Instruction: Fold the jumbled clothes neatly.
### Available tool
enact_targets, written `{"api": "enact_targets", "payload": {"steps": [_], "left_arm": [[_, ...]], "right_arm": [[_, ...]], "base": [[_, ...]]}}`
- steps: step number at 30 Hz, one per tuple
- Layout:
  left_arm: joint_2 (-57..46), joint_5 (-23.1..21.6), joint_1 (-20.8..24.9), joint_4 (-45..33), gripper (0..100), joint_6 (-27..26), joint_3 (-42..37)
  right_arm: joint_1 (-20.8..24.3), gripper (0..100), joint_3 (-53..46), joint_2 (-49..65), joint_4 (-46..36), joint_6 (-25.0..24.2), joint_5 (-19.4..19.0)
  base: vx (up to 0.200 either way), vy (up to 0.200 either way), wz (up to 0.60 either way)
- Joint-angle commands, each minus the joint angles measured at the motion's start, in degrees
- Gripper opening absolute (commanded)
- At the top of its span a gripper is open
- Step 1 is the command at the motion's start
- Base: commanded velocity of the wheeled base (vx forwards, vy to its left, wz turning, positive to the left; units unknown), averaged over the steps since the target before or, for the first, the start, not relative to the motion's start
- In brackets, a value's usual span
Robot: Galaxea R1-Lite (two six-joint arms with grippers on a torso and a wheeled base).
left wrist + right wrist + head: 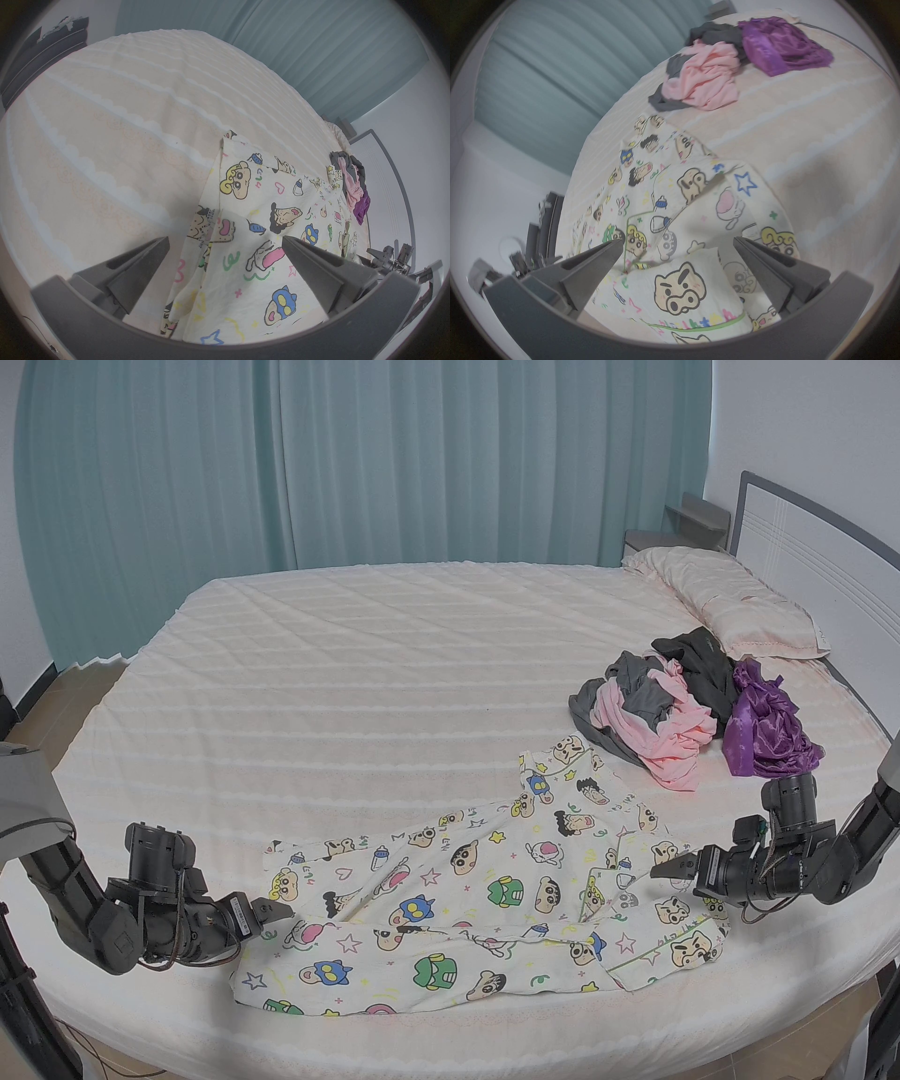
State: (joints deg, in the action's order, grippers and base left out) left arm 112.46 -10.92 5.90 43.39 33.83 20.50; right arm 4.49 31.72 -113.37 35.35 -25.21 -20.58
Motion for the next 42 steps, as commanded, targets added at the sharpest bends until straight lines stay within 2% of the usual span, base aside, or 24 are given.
{"api": "enact_targets", "payload": {"steps": [1,2,3,4,5,7,12,15,24,33,42], "left_arm": [[-4.44,0.02,-3.09,-0.32,100,0.18,0.24],[-4.44,0.02,-3.09,-0.32,100,0.18,0.24],[-5.58,-0.06,-3.97,-0.32,100,0.18,0.24],[-5.58,-0.06,-3.97,-0.32,100,0.18,0.24],[-6.99,-0.06,-5.11,-0.32,100,0.36,0.06],[-7.52,-0.15,-5.72,-0.14,100,0.80,-0.29],[-9.19,-0.59,-6.52,0.12,100,4.76,-0.47],[-9.36,-0.68,-6.52,0.12,100,4.76,-0.73],[-7.96,-0.68,-6.52,0.21,100,4.58,0.33],[1.18,-0.68,-5.64,-0.41,100,4.67,9.91],[7.51,-1.82,-3.53,-2.08,100,4.49,14.83]], "right_arm": [[-0.53,100,-0.52,5.09,-0.11,-6.52,3.70],[-0.53,100,-0.52,5.09,-0.11,-6.52,3.70],[-0.53,100,-0.87,6.32,-0.28,-9.16,5.11],[-0.53,100,-0.87,6.32,-0.28,-9.16,5.11],[-0.53,100,-1.92,7.73,-0.20,-12.23,5.81],[-0.53,100,-2.89,8.78,-0.20,-14.25,5.90],[-0.71,100,-6.14,11.68,-0.11,-18.56,5.90],[-0.62,100,-6.85,11.77,-0.11,-18.38,5.99],[-0.36,100,-7.02,10.80,-0.11,-18.30,5.81],[0.70,100,-7.99,11.24,-0.11,-18.21,5.90],[0.70,100,-8.34,10.98,-0.11,-18.12,5.99]], "base": [[0.000,0.000,0.00],[0.000,0.000,0.00],[0.000,0.000,0.00],[0.000,0.000,0.00],[0.000,0.000,0.00],[0.000,0.000,0.00],[0.120,0.000,0.00],[0.200,0.000,0.00],[0.000,0.000,0.00],[0.000,0.000,0.00],[0.000,0.000,0.00]]}}
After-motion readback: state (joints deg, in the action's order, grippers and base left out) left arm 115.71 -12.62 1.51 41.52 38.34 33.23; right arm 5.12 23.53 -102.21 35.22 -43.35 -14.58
